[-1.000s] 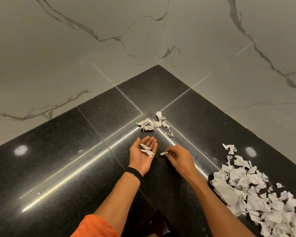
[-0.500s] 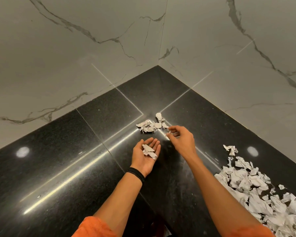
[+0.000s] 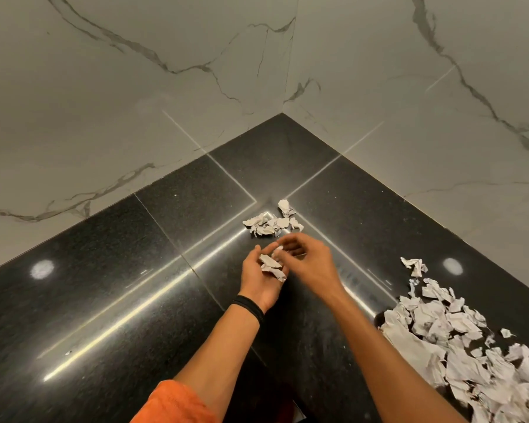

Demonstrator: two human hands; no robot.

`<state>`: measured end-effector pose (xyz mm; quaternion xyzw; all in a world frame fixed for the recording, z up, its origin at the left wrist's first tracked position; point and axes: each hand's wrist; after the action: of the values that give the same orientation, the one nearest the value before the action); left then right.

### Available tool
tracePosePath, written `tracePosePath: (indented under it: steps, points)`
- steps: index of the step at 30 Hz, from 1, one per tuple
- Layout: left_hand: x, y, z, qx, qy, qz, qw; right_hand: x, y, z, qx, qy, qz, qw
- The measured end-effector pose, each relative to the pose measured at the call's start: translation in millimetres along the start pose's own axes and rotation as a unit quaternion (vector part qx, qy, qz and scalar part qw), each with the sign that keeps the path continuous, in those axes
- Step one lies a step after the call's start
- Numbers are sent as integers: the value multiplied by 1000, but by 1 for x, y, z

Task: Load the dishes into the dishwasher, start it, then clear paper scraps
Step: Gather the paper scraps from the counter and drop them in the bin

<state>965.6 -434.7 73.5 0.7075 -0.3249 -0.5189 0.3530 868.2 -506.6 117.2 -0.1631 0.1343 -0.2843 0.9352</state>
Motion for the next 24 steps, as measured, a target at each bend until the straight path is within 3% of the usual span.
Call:
tracePosePath:
  steps: [3, 7, 9, 12, 17, 21, 24]
  points:
    - [-2, 3, 1, -15, 4, 15, 1000, -4, 7, 4, -22, -13, 26, 999]
    - [-3, 2, -5, -63, 22, 22, 998, 17, -12, -17, -53, 35, -99, 993]
    - [-3, 0, -8, -63, 23, 16, 998, 31, -22, -30, -105, 71, -118, 985]
    - [-1, -3, -12, -59, 26, 5, 998, 48, -26, -44, -200, 90, -68, 973]
    - [1, -8, -15, -53, 28, -2, 998, 58, -16, -52, -330, 36, -22, 943]
    - [3, -6, -15, -51, 37, -12, 998, 55, -16, -50, -276, 65, -49, 958]
    - [6, -3, -14, -48, 43, -12, 998, 43, -13, -29, -120, 69, -97, 986]
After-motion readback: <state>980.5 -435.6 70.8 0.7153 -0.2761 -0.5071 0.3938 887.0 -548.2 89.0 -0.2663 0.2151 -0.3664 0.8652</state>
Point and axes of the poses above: each hand's wrist, its own x-axis towards the middle knuckle, its own y-axis out of the palm, z = x × y, and after that the axes turned 14 degrees about z, right-handed
